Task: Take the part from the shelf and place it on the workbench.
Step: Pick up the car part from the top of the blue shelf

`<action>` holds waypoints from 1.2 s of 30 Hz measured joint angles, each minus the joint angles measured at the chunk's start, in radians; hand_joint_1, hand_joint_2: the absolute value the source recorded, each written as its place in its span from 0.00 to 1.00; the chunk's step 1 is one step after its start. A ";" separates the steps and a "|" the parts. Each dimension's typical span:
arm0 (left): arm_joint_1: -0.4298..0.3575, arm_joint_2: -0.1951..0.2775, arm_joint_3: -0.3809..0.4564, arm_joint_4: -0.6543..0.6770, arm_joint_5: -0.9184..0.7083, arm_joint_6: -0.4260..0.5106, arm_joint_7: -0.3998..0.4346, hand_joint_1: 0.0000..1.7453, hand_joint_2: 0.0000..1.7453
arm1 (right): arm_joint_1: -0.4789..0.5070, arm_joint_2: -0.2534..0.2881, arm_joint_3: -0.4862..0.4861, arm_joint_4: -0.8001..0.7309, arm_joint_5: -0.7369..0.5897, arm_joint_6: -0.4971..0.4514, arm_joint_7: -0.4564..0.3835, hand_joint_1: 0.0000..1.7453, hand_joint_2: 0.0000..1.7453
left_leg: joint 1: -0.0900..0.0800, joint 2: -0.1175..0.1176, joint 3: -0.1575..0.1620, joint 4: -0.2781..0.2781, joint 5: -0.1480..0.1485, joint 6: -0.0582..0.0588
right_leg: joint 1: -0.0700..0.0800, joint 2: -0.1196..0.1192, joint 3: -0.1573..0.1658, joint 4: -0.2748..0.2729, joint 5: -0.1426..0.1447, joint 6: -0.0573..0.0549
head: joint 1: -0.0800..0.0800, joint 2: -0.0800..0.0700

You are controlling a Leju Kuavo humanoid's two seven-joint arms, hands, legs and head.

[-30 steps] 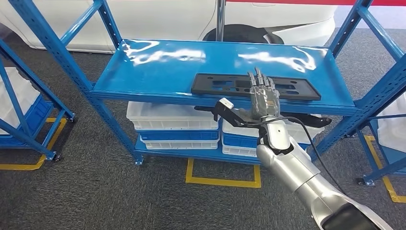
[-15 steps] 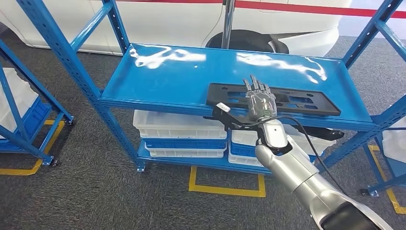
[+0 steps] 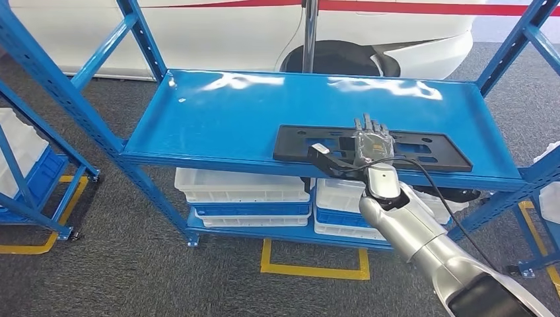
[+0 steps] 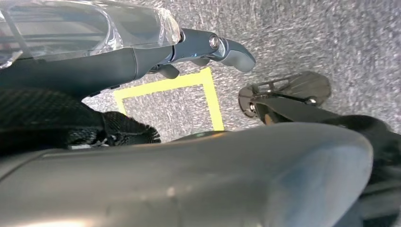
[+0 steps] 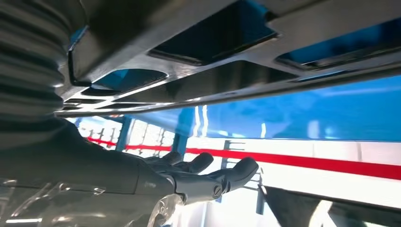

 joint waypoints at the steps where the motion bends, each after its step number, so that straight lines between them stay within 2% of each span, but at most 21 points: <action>1: 0.000 0.001 0.000 0.000 0.002 -0.001 -0.001 0.00 0.00 | 0.000 -0.004 0.001 0.003 0.008 0.006 0.018 0.00 1.00 | 0.002 0.000 -0.002 -0.023 0.024 -0.002 | -0.001 0.001 0.008 0.000 -0.006 0.002 | 0.000 0.000; 3: 0.000 0.002 0.001 0.000 0.005 -0.002 -0.003 0.00 0.00 | -0.001 -0.012 0.001 0.007 0.020 0.020 0.048 0.03 1.00 | 0.005 0.001 0.038 -0.161 0.122 -0.004 | -0.004 0.003 0.028 0.000 -0.019 0.010 | 0.000 0.000; 4: 0.001 0.002 0.001 0.000 0.005 -0.002 -0.003 0.00 0.00 | -0.002 -0.017 0.002 0.009 0.023 0.029 0.060 0.06 1.00 | 0.003 0.002 0.060 -0.231 0.155 -0.002 | -0.003 0.004 0.034 0.000 -0.024 0.015 | 0.000 0.000; 5: 0.002 0.002 0.001 0.000 0.006 -0.002 -0.004 0.00 0.00 | -0.003 -0.023 0.001 0.011 0.025 0.039 0.072 0.09 1.00 | 0.002 0.002 0.076 -0.278 0.175 0.001 | -0.002 0.005 0.036 0.001 -0.029 0.021 | 0.000 0.000; 6: 0.003 0.002 0.001 0.000 0.007 -0.002 -0.005 0.00 0.00 | -0.003 -0.030 0.000 0.012 0.025 0.051 0.084 0.34 1.00 | -0.001 0.002 0.083 -0.299 0.180 0.006 | -0.001 0.006 0.036 0.001 -0.033 0.028 | 0.000 0.000; 7: 0.004 0.002 0.001 0.000 0.007 -0.002 -0.005 0.00 0.00 | -0.004 -0.038 -0.002 0.012 0.023 0.064 0.093 0.56 1.00 | -0.002 0.002 0.085 -0.302 0.178 0.008 | 0.001 0.007 0.035 0.003 -0.037 0.028 | 0.001 0.000; 9: 0.005 0.002 0.002 0.000 0.007 -0.002 -0.006 0.00 0.00 | -0.004 -0.051 -0.005 0.012 0.018 0.085 0.101 1.00 1.00 | -0.001 0.001 0.087 -0.300 0.189 0.007 | 0.002 0.007 0.034 0.006 -0.040 0.011 | 0.002 0.000; 11: 0.004 0.002 0.003 0.000 0.007 -0.002 -0.006 0.00 0.00 | -0.004 -0.061 -0.006 0.012 0.015 0.099 0.103 1.00 1.00 | -0.002 0.000 0.087 -0.301 0.190 0.008 | 0.003 0.007 0.035 0.004 -0.039 -0.009 | 0.003 0.000; 13: 0.005 0.002 0.006 0.000 0.007 -0.002 -0.006 0.00 0.00 | -0.004 -0.067 -0.008 0.012 0.010 0.109 0.104 1.00 1.00 | -0.004 -0.001 0.087 -0.301 0.187 0.013 | 0.002 0.007 0.038 -0.002 -0.039 -0.009 | 0.004 0.000; 15: 0.005 0.002 0.009 0.000 0.007 -0.002 -0.006 0.00 0.00 | -0.004 -0.070 -0.010 0.012 0.000 0.116 0.105 1.00 1.00 | -0.005 -0.002 0.087 -0.301 0.186 0.017 | 0.002 0.006 0.041 -0.007 -0.038 0.002 | 0.004 0.000; 18: 0.005 0.002 0.012 0.000 0.008 -0.001 -0.006 0.00 0.00 | -0.004 -0.071 -0.012 0.012 -0.012 0.121 0.105 1.00 1.00 | -0.006 -0.002 0.087 -0.300 0.185 0.020 | -0.002 0.006 0.045 -0.012 -0.036 0.038 | 0.004 0.000; 19: 0.005 0.002 0.014 0.000 0.008 -0.001 -0.006 0.00 0.00 | -0.005 -0.071 -0.012 0.012 -0.015 0.120 0.105 1.00 1.00 | -0.007 -0.002 0.088 -0.300 0.184 0.020 | -0.002 0.006 0.045 -0.013 -0.036 0.044 | 0.004 0.000; 33: 0.010 0.001 0.025 0.000 0.020 -0.012 -0.046 0.00 0.00 | -0.010 -0.071 -0.019 0.005 -0.060 0.080 0.093 1.00 1.00 | 0.000 -0.002 0.095 -0.305 0.186 0.017 | 0.007 0.006 0.049 -0.013 -0.037 0.044 | 0.004 0.000; 36: 0.010 0.001 0.025 0.000 0.020 -0.013 -0.049 0.00 0.75 | -0.006 -0.071 -0.019 0.001 -0.061 0.068 0.082 1.00 1.00 | 0.000 -0.002 0.095 -0.305 0.186 0.017 | 0.007 0.006 0.049 -0.013 -0.037 0.043 | 0.004 0.000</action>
